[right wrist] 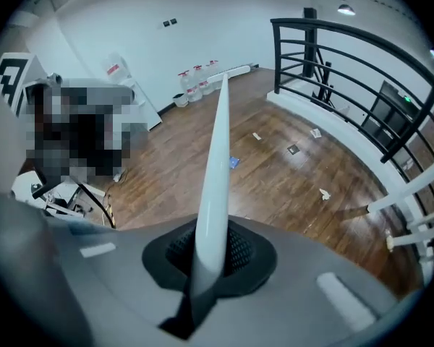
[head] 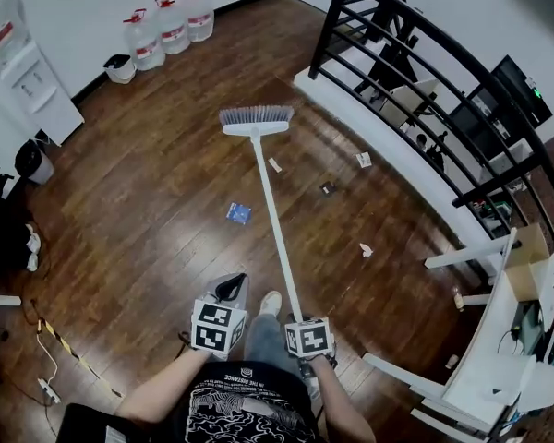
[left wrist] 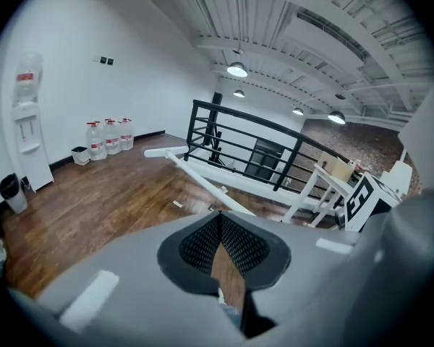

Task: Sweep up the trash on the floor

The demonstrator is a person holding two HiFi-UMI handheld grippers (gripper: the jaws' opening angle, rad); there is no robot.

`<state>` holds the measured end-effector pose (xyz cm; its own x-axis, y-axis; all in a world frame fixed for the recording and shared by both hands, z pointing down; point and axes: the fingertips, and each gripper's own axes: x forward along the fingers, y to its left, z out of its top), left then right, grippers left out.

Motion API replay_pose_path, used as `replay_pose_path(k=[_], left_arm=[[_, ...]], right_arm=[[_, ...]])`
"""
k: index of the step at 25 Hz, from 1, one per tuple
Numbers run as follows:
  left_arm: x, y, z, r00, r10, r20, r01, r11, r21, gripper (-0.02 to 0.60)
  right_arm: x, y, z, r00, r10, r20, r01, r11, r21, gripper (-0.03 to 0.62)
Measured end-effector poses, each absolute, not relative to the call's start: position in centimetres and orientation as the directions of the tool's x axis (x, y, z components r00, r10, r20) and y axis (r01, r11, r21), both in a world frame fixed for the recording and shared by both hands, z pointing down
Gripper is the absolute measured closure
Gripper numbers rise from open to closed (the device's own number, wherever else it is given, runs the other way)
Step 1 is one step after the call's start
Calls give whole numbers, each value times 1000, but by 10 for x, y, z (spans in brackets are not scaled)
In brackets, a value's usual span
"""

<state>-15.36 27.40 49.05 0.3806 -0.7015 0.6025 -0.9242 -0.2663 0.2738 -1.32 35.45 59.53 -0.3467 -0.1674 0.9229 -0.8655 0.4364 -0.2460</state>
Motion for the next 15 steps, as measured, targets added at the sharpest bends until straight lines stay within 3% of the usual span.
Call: replay_pose_path(k=[11, 15], left_arm=[[-155, 199, 517, 238, -710, 663, -965, -94, 245, 577], [-173, 191, 531, 204, -697, 687, -970, -49, 239, 577]], right_arm=[[9, 286, 671, -299, 130, 946, -750, 581, -317, 588], [-1, 253, 709, -231, 179, 956, -693, 659, -291, 588]])
